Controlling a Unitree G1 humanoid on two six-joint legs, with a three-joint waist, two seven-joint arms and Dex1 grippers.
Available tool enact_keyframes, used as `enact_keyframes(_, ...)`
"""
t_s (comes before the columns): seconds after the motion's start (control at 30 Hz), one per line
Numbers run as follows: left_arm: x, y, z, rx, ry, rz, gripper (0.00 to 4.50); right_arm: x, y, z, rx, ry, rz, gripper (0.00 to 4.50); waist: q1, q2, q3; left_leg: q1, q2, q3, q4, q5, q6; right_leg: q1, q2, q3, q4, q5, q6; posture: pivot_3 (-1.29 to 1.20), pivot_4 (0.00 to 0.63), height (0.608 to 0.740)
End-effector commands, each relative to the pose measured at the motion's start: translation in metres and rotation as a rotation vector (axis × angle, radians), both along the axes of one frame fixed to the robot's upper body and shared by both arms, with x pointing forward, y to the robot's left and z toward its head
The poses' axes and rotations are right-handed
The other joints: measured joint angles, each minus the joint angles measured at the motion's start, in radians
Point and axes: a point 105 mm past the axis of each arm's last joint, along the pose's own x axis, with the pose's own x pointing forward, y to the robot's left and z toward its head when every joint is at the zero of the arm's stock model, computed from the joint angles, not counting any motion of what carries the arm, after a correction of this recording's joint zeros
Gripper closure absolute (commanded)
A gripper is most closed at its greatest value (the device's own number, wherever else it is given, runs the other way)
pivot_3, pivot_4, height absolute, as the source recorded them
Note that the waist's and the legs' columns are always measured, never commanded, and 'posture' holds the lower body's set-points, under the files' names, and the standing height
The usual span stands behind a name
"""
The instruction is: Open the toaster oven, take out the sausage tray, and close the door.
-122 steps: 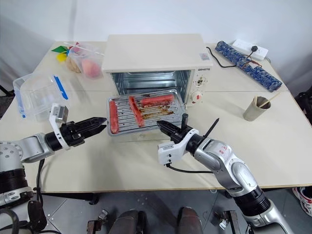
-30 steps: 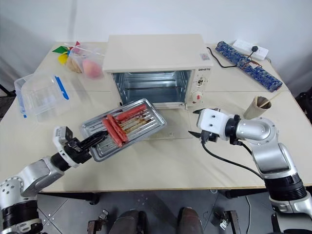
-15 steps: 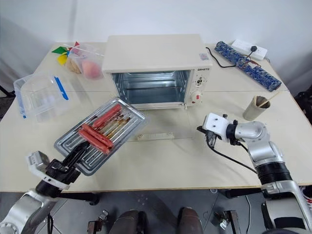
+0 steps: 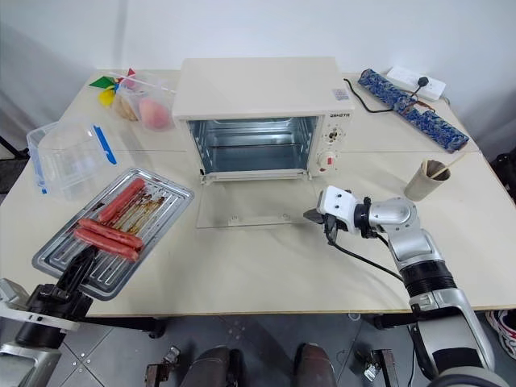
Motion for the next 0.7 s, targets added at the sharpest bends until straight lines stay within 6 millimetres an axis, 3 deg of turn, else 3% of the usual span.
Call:
enact_keyframes(0.03,-0.006,0.004,0.007,-0.011,-0.04,0.011,4.5,0.001,0.011,0.046,0.127,-0.046,0.025,4.46,0.0,0.0,0.0,0.0,0.0,0.0,0.0,0.0,0.0,0.0,0.0,0.0,0.0,0.0,0.0,0.0,0.15,0.74)
enact_keyframes(0.3,-0.006,0.015,0.004,-0.004,-0.029,0.01,4.5,0.011,0.015,0.1,0.214,-0.085,0.029,4.46,-0.007,0.0,0.0,0.0,0.0,0.0,-0.001,0.0,0.0,-0.001,0.0,0.0,0.001,0.0,0.0,0.0,0.15,0.74)
enact_keyframes(0.7,0.002,-0.005,-0.007,-0.061,-0.011,-0.08,4.5,0.037,0.023,0.157,0.287,-0.202,0.021,4.46,-0.009,0.0,0.0,-0.001,0.0,0.0,-0.001,0.0,0.001,-0.002,0.0,0.0,0.001,0.0,0.0,0.0,0.15,0.74)
